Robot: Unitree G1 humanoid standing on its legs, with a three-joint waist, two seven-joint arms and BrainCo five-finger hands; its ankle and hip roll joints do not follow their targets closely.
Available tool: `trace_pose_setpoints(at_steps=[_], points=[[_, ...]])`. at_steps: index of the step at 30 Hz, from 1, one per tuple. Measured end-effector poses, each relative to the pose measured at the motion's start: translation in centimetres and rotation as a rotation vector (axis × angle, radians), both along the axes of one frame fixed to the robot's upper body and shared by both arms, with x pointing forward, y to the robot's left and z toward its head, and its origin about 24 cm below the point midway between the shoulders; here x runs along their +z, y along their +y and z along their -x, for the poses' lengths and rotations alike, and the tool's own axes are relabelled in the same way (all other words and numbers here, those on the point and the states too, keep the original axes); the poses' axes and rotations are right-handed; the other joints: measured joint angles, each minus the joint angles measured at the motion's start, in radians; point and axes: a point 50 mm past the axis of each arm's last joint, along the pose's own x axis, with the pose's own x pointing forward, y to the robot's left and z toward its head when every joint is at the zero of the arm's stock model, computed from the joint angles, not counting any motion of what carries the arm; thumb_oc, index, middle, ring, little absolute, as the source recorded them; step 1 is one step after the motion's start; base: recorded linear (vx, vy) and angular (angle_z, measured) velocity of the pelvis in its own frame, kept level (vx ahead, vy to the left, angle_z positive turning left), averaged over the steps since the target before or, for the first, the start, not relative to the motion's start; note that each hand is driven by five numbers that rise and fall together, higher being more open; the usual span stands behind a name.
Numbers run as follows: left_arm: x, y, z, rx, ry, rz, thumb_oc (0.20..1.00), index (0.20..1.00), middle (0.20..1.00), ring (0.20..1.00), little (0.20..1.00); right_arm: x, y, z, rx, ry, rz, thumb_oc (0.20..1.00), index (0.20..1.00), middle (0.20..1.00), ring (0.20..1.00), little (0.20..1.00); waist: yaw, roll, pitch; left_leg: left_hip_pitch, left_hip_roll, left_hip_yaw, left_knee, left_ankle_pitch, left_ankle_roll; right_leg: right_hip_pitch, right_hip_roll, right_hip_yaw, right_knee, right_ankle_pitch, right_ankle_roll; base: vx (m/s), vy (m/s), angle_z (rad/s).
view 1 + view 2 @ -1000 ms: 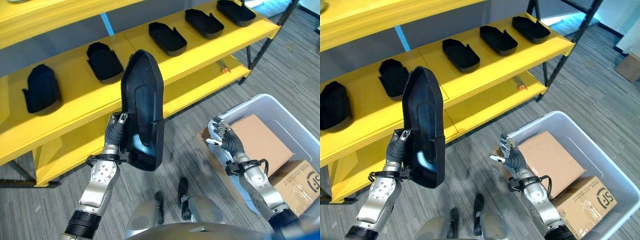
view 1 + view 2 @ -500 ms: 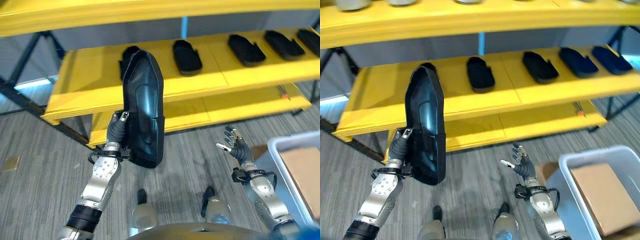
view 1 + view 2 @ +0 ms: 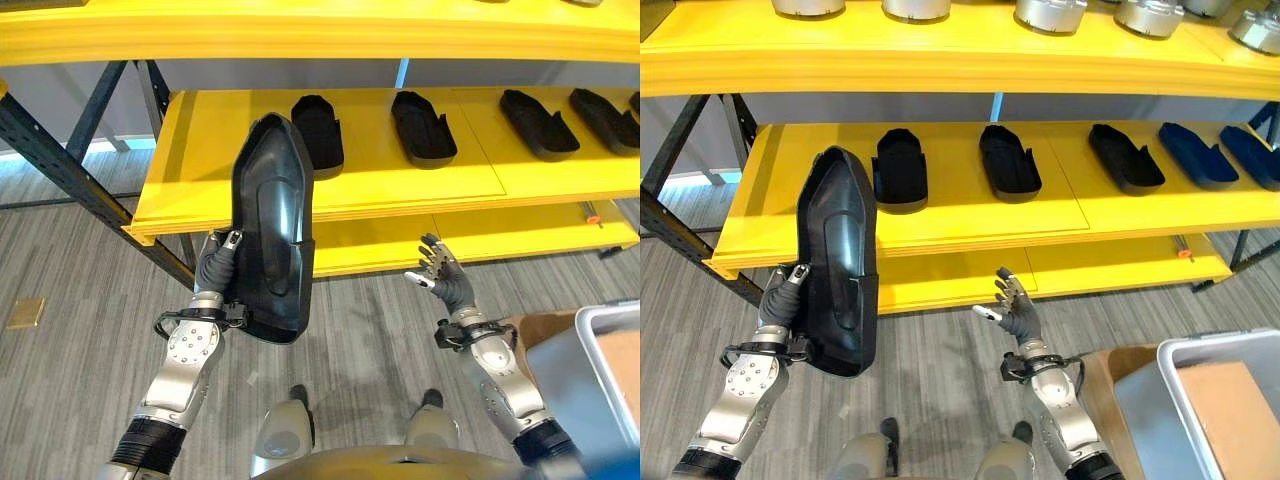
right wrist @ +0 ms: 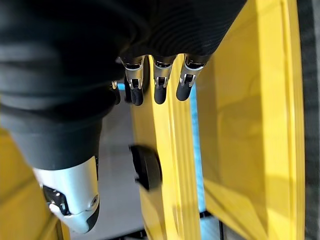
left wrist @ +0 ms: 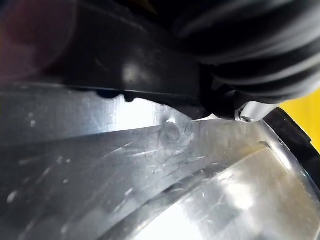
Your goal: Move parts from the plastic box to the shelf.
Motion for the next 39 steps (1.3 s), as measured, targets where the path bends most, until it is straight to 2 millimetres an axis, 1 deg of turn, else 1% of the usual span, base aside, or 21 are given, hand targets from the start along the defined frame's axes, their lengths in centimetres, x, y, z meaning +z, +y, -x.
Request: trace_pose_setpoints(at_steps=[1,2,3,5,6,7,12,15,19,20,21,23,24,25,26,27,30,31,33,35,39], points=[[0.0,0.2,0.1,0.011,-0.003,0.007,0.2,0.2,0.2,0.2,0.2,0.1,0.1,-0.1,0.012,-0.004,0.002,1.0,1.0,1.0,1.0,1.0,0.003,0.005,0.003,0.023,0.005,0.001,-0.043,0.027,0.008,-0.012,0.06,0.011,0.013,-0.057,0.025,0.14,-0.025,-0.47],[0.2,0.5,0.1,0.022,-0.008,0.007,0.2,0.2,0.2,0.2,0.2,0.3,0.1,-0.2,0.021,-0.012,0.001,1.0,1.0,1.0,1.0,1.0,-0.002,0.007,0.002,0.037,0.009,0.006,-0.084,0.049,0.01,-0.03,0.127,0.011,0.013,-0.102,0.029,0.11,-0.049,-0.25],[0.2,0.5,0.1,0.028,-0.012,0.014,0.2,0.2,0.2,0.2,0.2,0.3,0.0,-0.1,0.026,-0.016,0.006,1.0,1.0,1.0,1.0,1.0,-0.019,-0.002,-0.004,0.044,-0.001,0.005,-0.13,0.076,-0.022,-0.036,0.19,-0.001,-0.028,-0.12,0.03,0.14,-0.077,0.11],[-0.1,0.0,0.0,0.019,-0.008,0.035,0.2,0.2,0.2,0.2,0.2,0.2,-0.5,0.5,0.022,-0.008,0.016,1.0,1.0,1.0,1.0,1.0,-0.048,-0.027,-0.015,0.051,-0.041,-0.006,-0.168,0.102,-0.023,-0.027,0.244,0.008,-0.127,-0.123,0.016,0.12,-0.08,0.5],[-0.5,-0.5,0.2,0.001,0.007,0.046,0.2,0.2,0.2,0.2,0.2,-0.1,-0.9,0.8,0.02,0.002,0.024,1.0,1.0,1.0,1.0,1.0,-0.057,-0.042,-0.023,0.066,-0.068,-0.022,-0.184,0.104,-0.022,0.005,0.259,0.046,-0.166,-0.119,0.008,0.14,-0.103,0.53],[-0.9,-0.9,0.5,-0.008,0.024,0.059,0.2,0.2,0.2,0.2,0.2,-0.4,-1.2,1.1,0.022,0.018,0.037,1.0,1.0,1.0,1.0,1.0,-0.056,-0.031,-0.024,0.081,-0.072,-0.031,-0.186,0.107,-0.018,0.033,0.279,0.106,-0.195,-0.102,-0.015,0.15,-0.116,0.32],[-1.8,-1.0,1.8,-0.003,0.056,0.089,0.2,0.2,0.2,0.2,0.2,-0.2,-3.0,0.9,-0.028,0.011,0.059,1.0,1.0,1.0,1.0,1.0,-0.049,0.015,-0.047,0.129,-0.04,-0.053,-0.212,0.093,-0.04,0.136,0.318,0.059,-0.321,-0.068,-0.084,0.12,-0.136,0.1],[-1.8,-1.9,1.4,-0.048,0.054,0.093,0.2,0.2,0.2,0.2,0.2,-0.1,-4.3,0.9,-0.048,0.009,0.095,1.0,1.0,1.0,1.0,1.0,-0.05,0.015,-0.048,0.098,-0.021,-0.086,-0.152,0.078,-0.066,0.157,0.331,0.018,-0.33,-0.088,-0.105,0.03,-0.139,0.45],[-1.5,-2.5,1.0,-0.082,0.042,0.096,0.2,0.2,0.2,0.2,0.2,0.0,-4.3,0.9,-0.043,0.004,0.098,1.0,1.0,1.0,1.0,1.0,-0.026,-0.015,0.0,-0.075,-0.046,-0.143,0.194,0.056,-0.105,0.158,0.298,-0.007,-0.3,-0.117,-0.143,-0.02,0.012,0.23],[-1.4,-2.5,0.9,-0.085,0.039,0.093,0.2,0.2,0.2,0.2,0.2,0.1,-4.4,0.8,-0.039,0.003,0.106,1.0,1.0,1.0,1.0,1.0,-0.022,-0.011,0.015,-0.121,-0.022,-0.192,0.259,0.034,-0.117,0.154,0.3,-0.023,-0.291,-0.126,-0.154,0.09,0.192,0.19],[-1.2,-2.5,0.7,-0.087,0.032,0.09,0.2,0.2,0.2,0.2,0.2,0.0,-4.4,0.8,-0.042,0.004,0.107,1.0,1.0,1.0,1.0,1.0,-0.039,-0.016,0.017,-0.125,0.021,-0.187,0.236,0.032,-0.118,0.151,0.298,-0.036,-0.29,-0.13,-0.16,0.1,0.278,0.28],[-0.7,-2.5,0.2,-0.088,0.009,0.095,0.2,0.2,0.2,0.2,0.2,0.3,-4.2,0.5,-0.061,-0.01,0.096,1.0,1.0,1.0,1.0,1.0,-0.045,-0.023,0.023,-0.1,0.173,-0.165,0.041,0.059,-0.134,0.117,0.308,-0.036,-0.249,-0.152,-0.154,0.06,0.249,0.16],[-0.4,-2.8,-0.5,-0.09,-0.006,0.103,0.2,0.2,0.2,0.2,0.2,0.7,-4.3,-0.2,-0.082,-0.027,0.095,1.0,1.0,1.0,1.0,1.0,-0.054,-0.009,0.037,-0.089,0.266,-0.158,-0.067,0.086,-0.172,0.077,0.311,-0.038,-0.184,-0.178,-0.132,0.08,0.32,0.05],[-0.1,-3.1,-1.3,-0.1,-0.015,0.105,0.2,0.2,0.2,0.2,0.2,0.9,-4.7,-0.7,-0.108,-0.036,0.098,1.0,1.0,1.0,1.0,1.0,-0.059,0.005,0.048,-0.078,0.318,-0.156,-0.114,0.095,-0.186,0.054,0.307,-0.042,-0.138,-0.203,-0.147,0.06,0.202,0.08],[0.1,-3.5,-1.7,-0.106,-0.025,0.108,0.2,0.2,0.2,0.2,0.2,1.1,-4.9,-0.9,-0.123,-0.044,0.101,1.0,1.0,1.0,1.0,1.0,-0.068,0.018,0.059,-0.064,0.335,-0.153,-0.133,0.102,-0.186,0.04,0.294,-0.04,-0.104,-0.21,-0.143,0.14,0.415,0.0],[0.0,-3.8,-1.8,-0.105,-0.028,0.129,0.2,0.2,0.2,0.2,0.2,1.2,-5.2,-1.0,-0.139,-0.05,0.103,1.0,1.0,1.0,1.0,1.0,-0.075,0.038,0.061,-0.058,0.327,-0.145,-0.111,0.101,-0.186,0.037,0.282,-0.033,-0.087,-0.216,-0.106,0.14,0.307,-0.06],[-0.4,-4.8,-1.9,-0.127,-0.012,0.153,0.2,0.2,0.2,0.2,0.2,0.2,-6.4,0.5,-0.194,-0.008,0.101,1.0,1.0,1.0,1.0,1.0,-0.097,0.099,0.042,-0.02,0.232,-0.059,-0.112,0.107,-0.168,0.03,0.238,-0.027,-0.089,-0.206,-0.079,0.14,0.312,0.01],[-0.3,-4.7,-1.9,-0.126,-0.017,0.149,0.2,0.2,0.2,0.2,0.2,0.0,-6.3,1.0,-0.181,0.004,0.105,1.0,1.0,1.0,1.0,1.0,-0.104,0.115,0.043,0.002,0.2,-0.068,-0.137,0.129,-0.167,0.025,0.227,-0.021,-0.085,-0.202,-0.063,0.07,0.225,-0.04],[0.0,-4.1,-2.0,-0.113,-0.023,0.128,0.2,0.2,0.2,0.2,0.2,-0.6,-5.3,1.5,-0.152,0.029,0.085,1.0,1.0,1.0,1.0,1.0,-0.097,0.083,0.046,0.005,0.15,-0.031,-0.14,0.132,-0.174,0.012,0.177,0.01,-0.091,-0.186,-0.035,0.05,0.192,-0.19],[0.6,-3.5,-2.4,-0.098,-0.041,0.088,0.2,0.2,0.2,0.2,0.2,-1.1,-4.3,1.9,-0.105,0.052,0.078,1.0,1.0,1.0,1.0,1.0,-0.077,0.051,0.048,-0.004,0.092,0.006,-0.116,0.113,-0.143,0.013,0.123,0.044,-0.125,-0.15,0.001,0.04,0.153,-0.22],[2.7,-3.2,-4.6,-0.067,-0.11,0.022,0.2,0.2,0.2,0.2,0.2,-1.1,-3.3,1.8,-0.058,0.049,0.066,1.0,1.0,1.0,1.0,1.0,-0.075,0.039,0.05,-0.032,0.036,0.01,-0.074,0.083,-0.106,0.039,0.076,0.057,-0.201,-0.094,0.046,0.04,0.105,0.04]])
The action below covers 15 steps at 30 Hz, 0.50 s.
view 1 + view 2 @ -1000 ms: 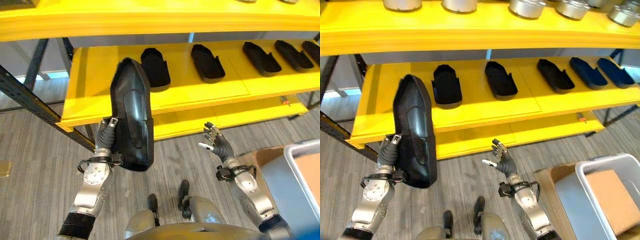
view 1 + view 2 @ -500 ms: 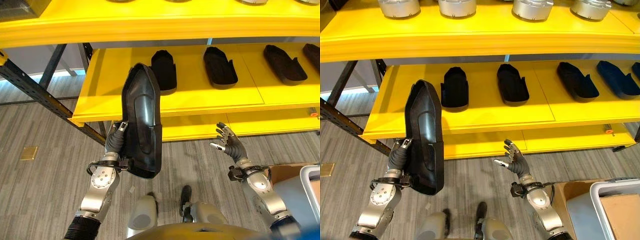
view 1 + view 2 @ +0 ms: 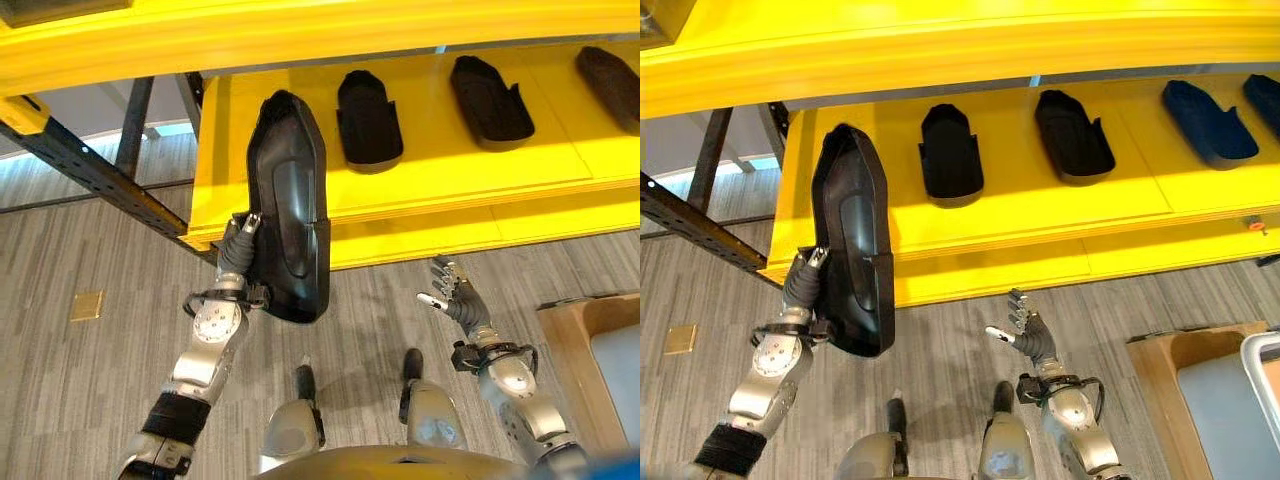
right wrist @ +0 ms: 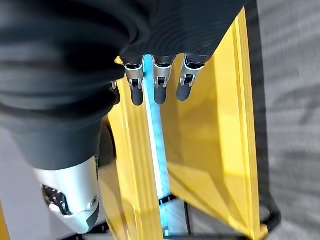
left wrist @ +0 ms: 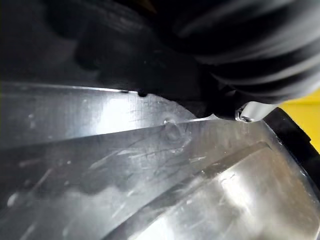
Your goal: Move parts from the plastic box to the shelf.
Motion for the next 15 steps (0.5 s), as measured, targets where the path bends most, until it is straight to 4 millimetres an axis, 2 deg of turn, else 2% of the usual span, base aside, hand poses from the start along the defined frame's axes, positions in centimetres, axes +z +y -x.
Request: trace_pose_setpoints(at_steps=[4,10,12,13,15], points=[[1.6,0.2,-1.6,0.04,-0.052,-0.019,0.2,0.2,0.2,0.2,0.2,0.7,0.2,-0.8,0.012,-0.031,-0.003,1.0,1.0,1.0,1.0,1.0,-0.013,-0.019,0.003,0.003,-0.002,0.018,0.005,-0.012,0.001,0.015,0.005,0.011,-0.042,0.021,0.008,0.02,0.045,-0.12],[3.4,0.1,-5.7,0.119,-0.058,-0.083,0.2,0.2,0.2,0.2,0.2,0.4,0.9,-0.6,0.063,-0.018,-0.006,1.0,1.0,1.0,1.0,1.0,-0.059,-0.041,0.01,-0.024,0.032,0.026,0.052,-0.031,-0.014,-0.003,0.035,0.023,-0.038,0.025,0.001,-0.05,0.003,-0.11],[4.9,0.4,-6.9,0.147,-0.08,-0.098,0.2,0.2,0.2,0.2,0.2,0.4,1.2,-0.6,0.085,-0.018,-0.007,1.0,1.0,1.0,1.0,1.0,-0.08,-0.051,0.016,-0.068,0.049,0.035,0.09,-0.041,-0.019,-0.045,0.045,0.031,-0.023,0.027,-0.005,-0.09,0.002,-0.19],[6.2,0.9,-7.5,0.165,-0.104,-0.094,0.2,0.2,0.2,0.2,0.2,0.4,1.2,-0.6,0.085,-0.016,-0.006,1.0,1.0,1.0,1.0,1.0,-0.1,-0.055,0.043,-0.077,0.059,0.036,0.112,-0.045,-0.024,-0.052,0.053,0.035,-0.015,0.033,-0.013,-0.14,0.005,-0.16],[8.8,2.2,-8.6,0.215,-0.146,-0.087,0.2,0.2,0.2,0.2,0.2,0.4,1.1,-0.7,0.087,-0.018,0.002,1.0,1.0,1.0,1.0,1.0,-0.112,-0.053,0.071,-0.122,0.073,0.037,0.158,-0.056,-0.024,-0.09,0.06,0.044,0.012,0.029,-0.02,-0.11,-0.004,-0.11]])
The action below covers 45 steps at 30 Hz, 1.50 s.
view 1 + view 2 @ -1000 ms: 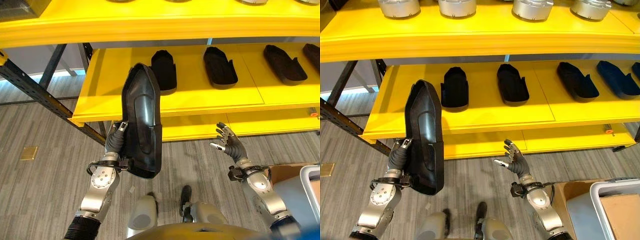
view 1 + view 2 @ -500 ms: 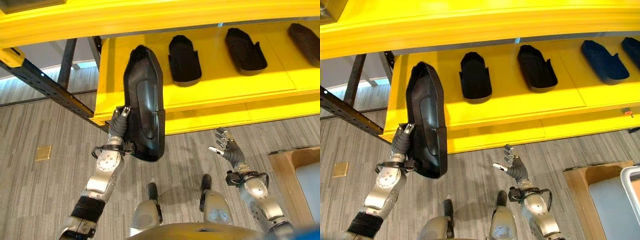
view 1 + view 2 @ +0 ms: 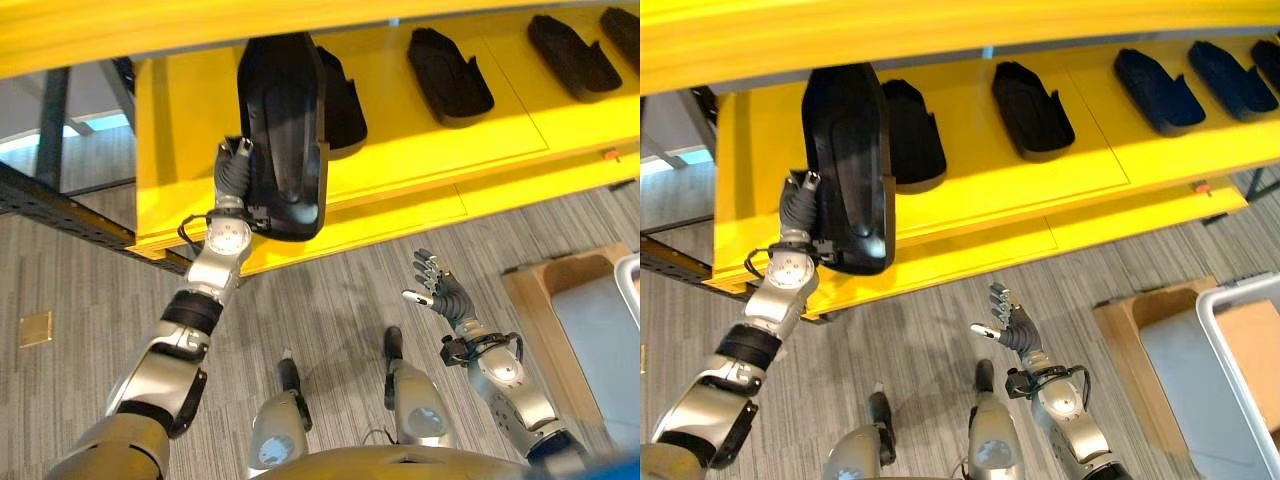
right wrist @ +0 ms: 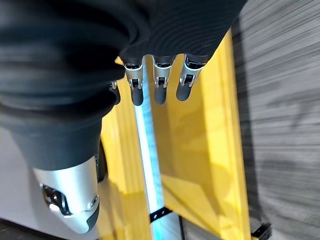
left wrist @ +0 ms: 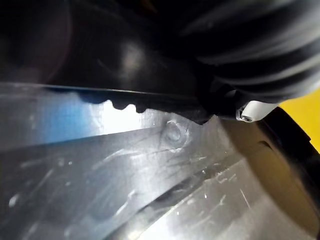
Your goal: Move parts from the plastic box to the shelf.
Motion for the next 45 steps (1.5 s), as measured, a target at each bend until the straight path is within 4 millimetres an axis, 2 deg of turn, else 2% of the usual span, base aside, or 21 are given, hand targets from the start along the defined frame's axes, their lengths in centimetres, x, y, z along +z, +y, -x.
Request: trace_pose_setpoints(at_steps=[3,8,11,12,14,19,22,23,29,36,43,45], points=[[3.2,1.4,-0.8,0.041,-0.056,0.009,0.2,0.2,0.2,0.2,0.2,0.2,0.1,-0.3,0.009,-0.007,0.006,1.0,1.0,1.0,1.0,1.0,-0.001,0.006,0.048,-0.03,0.011,-0.007,0.037,-0.006,-0.005,-0.025,0.007,0.004,0.025,0.002,-0.006,-0.06,-0.013,-0.03],[6.3,3.3,-1.5,0.123,-0.081,-0.019,0.2,0.2,0.2,0.2,0.2,0.4,0.4,-0.6,0.026,-0.014,-0.001,1.0,1.0,1.0,1.0,1.0,0.001,0.015,0.081,-0.088,0.032,-0.034,0.105,-0.024,-0.009,-0.064,0.017,-0.01,0.077,-0.02,-0.025,-0.06,-0.014,0.06],[7.9,5.7,-1.6,0.214,-0.058,-0.04,0.2,0.2,0.2,0.2,0.2,0.3,0.3,-0.4,0.025,-0.001,-0.015,1.0,1.0,1.0,1.0,1.0,0.002,0.015,0.093,-0.141,0.042,-0.05,0.151,-0.037,-0.011,-0.109,0.02,-0.013,0.126,-0.038,-0.029,-0.03,-0.012,0.07],[8.1,6.1,-1.6,0.226,-0.059,-0.03,0.2,0.2,0.2,0.2,0.2,0.2,0.3,-0.3,0.025,0.002,-0.014,1.0,1.0,1.0,1.0,1.0,0.003,0.016,0.098,-0.149,0.043,-0.053,0.158,-0.037,-0.011,-0.115,0.019,-0.014,0.132,-0.038,-0.03,-0.02,-0.004,0.09],[8.4,8.1,-1.5,0.287,-0.019,0.026,0.2,0.2,0.2,0.2,0.2,0.2,0.3,-0.3,0.03,0.004,-0.013,1.0,1.0,1.0,1.0,1.0,0.003,0.012,0.113,-0.178,0.046,-0.067,0.183,-0.043,-0.01,-0.131,0.02,-0.023,0.145,-0.041,-0.034,-0.01,-0.002,0.1],[8.4,9.1,-1.4,0.321,0.014,0.04,0.2,0.2,0.2,0.2,0.2,0.1,0.2,-0.3,0.031,0.011,-0.019,1.0,1.0,1.0,1.0,1.0,0.018,0.009,0.119,-0.195,0.049,-0.072,0.199,-0.054,-0.009,-0.137,0.022,-0.025,0.143,-0.042,-0.033,0.0,0.004,0.02],[10.3,10.6,-0.9,0.368,0.026,-0.007,0.2,0.2,0.2,0.2,0.2,0.2,0.3,-0.3,0.031,0.01,-0.038,1.0,1.0,1.0,1.0,1.0,0.023,0.003,0.125,-0.242,0.05,-0.079,0.226,-0.064,-0.006,-0.17,0.023,-0.026,0.145,-0.036,-0.026,0.02,0.03,0.04],[11.1,10.8,-0.9,0.384,0.032,-0.016,0.2,0.2,0.2,0.2,0.2,0.2,0.3,-0.3,0.038,0.013,-0.039,1.0,1.0,1.0,1.0,1.0,0.019,0.0,0.126,-0.261,0.05,-0.091,0.238,-0.067,-0.004,-0.176,0.023,-0.036,0.146,-0.034,-0.024,0.02,0.029,0.11],[11.5,11.4,-0.6,0.387,0.043,-0.022,0.2,0.2,0.2,0.2,0.2,0.1,0.4,-0.2,0.043,0.016,-0.048,1.0,1.0,1.0,1.0,1.0,0.026,-0.005,0.126,-0.283,0.048,-0.1,0.246,-0.077,-0.003,-0.186,0.022,-0.044,0.143,-0.039,-0.028,0.05,0.024,0.05],[13.1,11.5,-0.4,0.405,0.054,-0.105,0.2,0.2,0.2,0.2,0.2,0.2,0.5,-0.2,0.057,0.016,-0.062,1.0,1.0,1.0,1.0,1.0,0.024,-0.014,0.121,-0.342,0.049,-0.101,0.293,-0.097,0.007,-0.221,0.02,-0.044,0.137,-0.026,-0.016,0.02,0.042,-0.01],[13.6,11.7,-0.3,0.407,0.039,-0.092,0.2,0.2,0.2,0.2,0.2,0.1,0.8,-0.1,0.076,0.019,-0.066,1.0,1.0,1.0,1.0,1.0,0.023,-0.019,0.116,-0.372,0.035,-0.094,0.318,-0.111,0.025,-0.236,0.005,-0.04,0.119,-0.017,-0.008,0.04,0.052,-0.01],[13.7,11.7,-0.2,0.394,0.019,-0.037,0.2,0.2,0.2,0.2,0.2,0.1,0.7,-0.1,0.072,0.018,-0.066,1.0,1.0,1.0,1.0,1.0,0.017,-0.019,0.114,-0.39,0.033,-0.094,0.328,-0.114,0.03,-0.24,0.006,-0.039,0.1,-0.002,-0.008,0.03,0.057,-0.01]])
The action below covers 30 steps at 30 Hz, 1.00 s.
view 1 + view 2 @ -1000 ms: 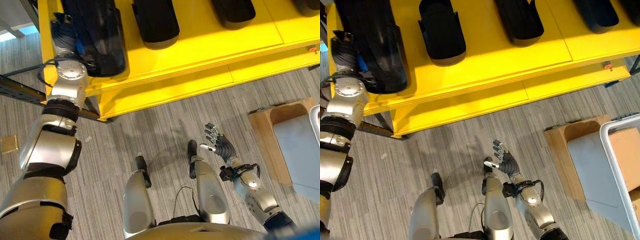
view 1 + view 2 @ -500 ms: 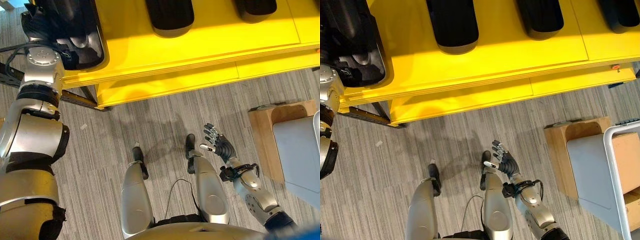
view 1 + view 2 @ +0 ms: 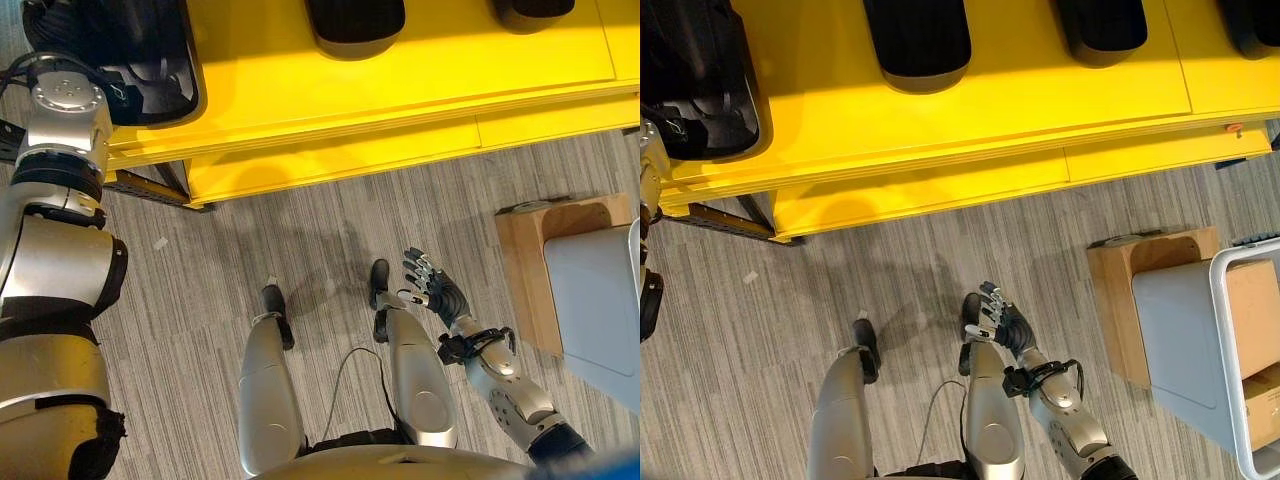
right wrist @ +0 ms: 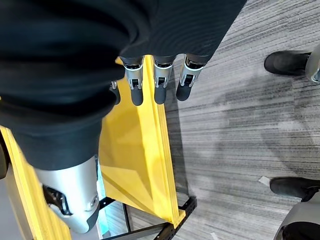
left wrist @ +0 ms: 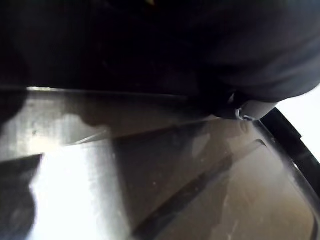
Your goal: Move parts from the plastic box to the shelf.
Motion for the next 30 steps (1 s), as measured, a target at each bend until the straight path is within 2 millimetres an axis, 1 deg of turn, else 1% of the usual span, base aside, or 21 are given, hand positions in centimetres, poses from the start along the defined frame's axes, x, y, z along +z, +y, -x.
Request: trace_pose_setpoints(at_steps=[1,3,4,5,8,9,10,11,12,15,19,30], points=[[0.1,0.1,0.1,-0.004,-0.022,0.035,0.2,0.2,0.2,0.2,0.2,0.0,0.0,0.0,0.001,0.0,0.0,1.0,1.0,1.0,1.0,1.0,-0.005,-0.001,-0.001,-0.008,-0.001,0.002,0.006,-0.002,0.003,-0.007,-0.001,0.004,-0.001,0.007,0.002,0.02,0.04,-0.06],[0.1,0.3,0.2,-0.019,-0.06,0.118,0.2,0.2,0.2,0.2,0.2,0.0,0.0,0.0,0.004,0.001,0.0,1.0,1.0,1.0,1.0,1.0,-0.001,-0.004,-0.003,-0.01,-0.002,0.021,0.005,-0.003,0.007,-0.019,-0.006,0.016,-0.004,0.015,0.009,0.02,0.026,-0.13],[0.1,0.3,0.2,-0.023,-0.068,0.132,0.2,0.2,0.2,0.2,0.2,0.0,0.0,0.0,0.004,0.001,0.0,1.0,1.0,1.0,1.0,1.0,-0.005,-0.004,-0.003,-0.01,-0.002,0.021,0.007,-0.003,0.007,-0.019,-0.006,0.016,-0.004,0.016,0.009,0.02,0.032,-0.11],[0.0,0.4,0.2,-0.042,-0.107,0.216,0.2,0.2,0.2,0.2,0.2,-0.1,0.0,0.1,0.003,0.002,0.0,1.0,1.0,1.0,1.0,1.0,-0.012,-0.004,-0.003,-0.011,-0.002,0.023,0.01,-0.003,0.007,-0.022,-0.006,0.018,-0.003,0.016,0.01,0.01,0.04,-0.03],[-0.1,-0.2,-0.2,-0.089,-0.165,0.335,0.2,0.2,0.2,0.2,0.2,-0.1,0.0,0.1,0.003,0.006,0.001,1.0,1.0,1.0,1.0,1.0,-0.015,-0.005,-0.003,-0.015,-0.002,0.027,0.015,-0.004,0.008,-0.027,-0.006,0.024,-0.003,0.019,0.009,-0.01,0.017,-0.04],[0.0,-0.5,-0.3,-0.112,-0.186,0.37,0.294,0.294,0.294,0.294,0.294,-0.1,0.0,0.1,0.004,0.006,0.001,1.0,1.0,1.0,1.0,1.0,-0.016,-0.005,-0.004,-0.018,0.0,0.029,0.016,-0.004,0.008,-0.032,-0.006,0.025,-0.003,0.019,0.01,0.0,0.016,-0.04],[0.1,-0.6,-0.3,-0.124,-0.202,0.39,0.598,0.598,0.598,0.598,0.598,-0.1,0.0,0.2,0.004,0.008,0.002,1.0,1.0,1.0,1.0,1.0,-0.017,-0.005,-0.004,-0.021,0.0,0.029,0.018,-0.005,0.009,-0.034,-0.006,0.025,-0.003,0.018,0.008,0.0,0.0,0.0],[0.1,-0.5,-0.3,-0.126,-0.207,0.398,0.818,0.818,0.818,0.818,0.818,-0.2,0.0,0.2,0.003,0.01,0.002,1.0,1.0,1.0,1.0,1.0,-0.018,-0.005,-0.004,-0.021,0.0,0.03,0.019,-0.005,0.009,-0.035,-0.006,0.026,-0.003,0.018,0.008,0.0,0.004,-0.03],[0.1,-0.6,-0.3,-0.129,-0.215,0.406,1.0,1.0,1.0,1.0,1.0,-0.2,0.0,0.2,0.004,0.015,0.004,1.0,1.0,1.0,1.0,1.0,-0.019,-0.004,-0.004,-0.021,0.001,0.031,0.017,-0.005,0.009,-0.036,-0.005,0.027,-0.004,0.018,0.008,0.0,0.006,-0.04],[0.7,-0.9,-0.3,-0.152,-0.24,0.405,1.0,1.0,1.0,1.0,1.0,-0.2,0.0,0.2,0.005,0.015,0.005,1.0,1.0,1.0,1.0,1.0,-0.019,-0.004,-0.006,-0.022,0.003,0.035,0.018,-0.005,0.009,-0.04,-0.004,0.032,-0.005,0.018,0.008,0.0,0.003,-0.04],[0.9,-0.8,-0.2,-0.149,-0.25,0.398,1.0,1.0,1.0,1.0,1.0,-0.3,0.0,0.3,0.006,0.018,0.005,1.0,1.0,1.0,1.0,1.0,-0.015,0.002,-0.018,-0.031,0.004,0.041,0.019,-0.004,0.01,-0.055,-0.003,0.04,-0.001,0.022,0.01,-0.01,-0.004,-0.03],[1.3,-1.3,-0.3,-0.159,-0.2,0.279,1.0,1.0,1.0,1.0,1.0,-0.2,-0.5,0.2,0.022,0.013,0.021,1.0,1.0,1.0,1.0,1.0,-0.012,0.023,-0.029,-0.014,0.005,0.044,0.017,-0.004,0.011,-0.047,-0.003,0.047,0.014,0.022,0.007,0.0,-0.001,-0.01]])
